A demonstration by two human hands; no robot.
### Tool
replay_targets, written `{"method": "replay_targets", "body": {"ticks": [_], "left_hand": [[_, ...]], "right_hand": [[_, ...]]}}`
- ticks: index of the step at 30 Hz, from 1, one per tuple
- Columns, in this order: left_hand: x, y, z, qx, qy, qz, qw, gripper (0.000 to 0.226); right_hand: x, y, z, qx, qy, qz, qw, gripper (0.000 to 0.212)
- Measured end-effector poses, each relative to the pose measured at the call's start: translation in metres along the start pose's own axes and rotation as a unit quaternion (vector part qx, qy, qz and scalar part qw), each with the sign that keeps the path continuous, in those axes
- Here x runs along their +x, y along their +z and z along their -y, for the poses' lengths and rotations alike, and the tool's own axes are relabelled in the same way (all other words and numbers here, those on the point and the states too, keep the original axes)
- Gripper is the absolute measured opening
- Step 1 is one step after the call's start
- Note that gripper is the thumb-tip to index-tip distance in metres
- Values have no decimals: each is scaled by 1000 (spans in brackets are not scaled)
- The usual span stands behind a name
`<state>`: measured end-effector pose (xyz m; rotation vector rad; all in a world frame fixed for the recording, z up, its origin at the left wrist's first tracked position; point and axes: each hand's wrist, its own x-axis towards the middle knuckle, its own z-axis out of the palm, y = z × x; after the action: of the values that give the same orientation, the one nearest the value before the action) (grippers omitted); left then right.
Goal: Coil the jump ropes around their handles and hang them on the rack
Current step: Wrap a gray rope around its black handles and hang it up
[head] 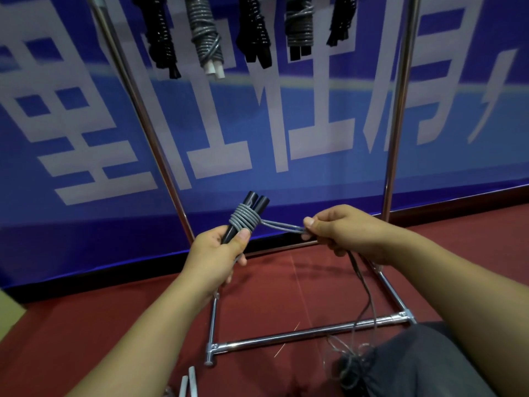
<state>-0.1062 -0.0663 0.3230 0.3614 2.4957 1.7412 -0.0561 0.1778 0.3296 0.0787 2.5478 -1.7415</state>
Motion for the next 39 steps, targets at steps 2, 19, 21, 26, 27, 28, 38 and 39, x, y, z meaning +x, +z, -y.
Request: {"method": "replay_targets", "body": {"ticks": [2,19,21,26,27,28,38,39], "left_hand": [[1,1,0,15,2,1,1000,18],[4,10,9,133,5,-4,991,27],[3,12,11,151,10,0,989,25],[2,15,15,193,22,41,980,19],[1,16,15,201,18,54,978,19],[0,17,15,209,13,68,975,18],[-11,26,4,248,-6,195,949,13],[-12,25,4,252,1,205,946,14]], "right_hand": [[-1,0,0,-12,-12,0,1000,33],[-6,21,3,-37,-49,65,996,29],[-8,25,6,-44,-60,75,994,30],[-11,25,10,-53,-81,59,994,31],[-12,25,10,-55,-84,53,994,32],[-12,24,10,-56,-88,45,993,32],[-4,27,2,-69,-70,-23,995,29],[-3,28,0,-69,-66,-30,995,30]]}}
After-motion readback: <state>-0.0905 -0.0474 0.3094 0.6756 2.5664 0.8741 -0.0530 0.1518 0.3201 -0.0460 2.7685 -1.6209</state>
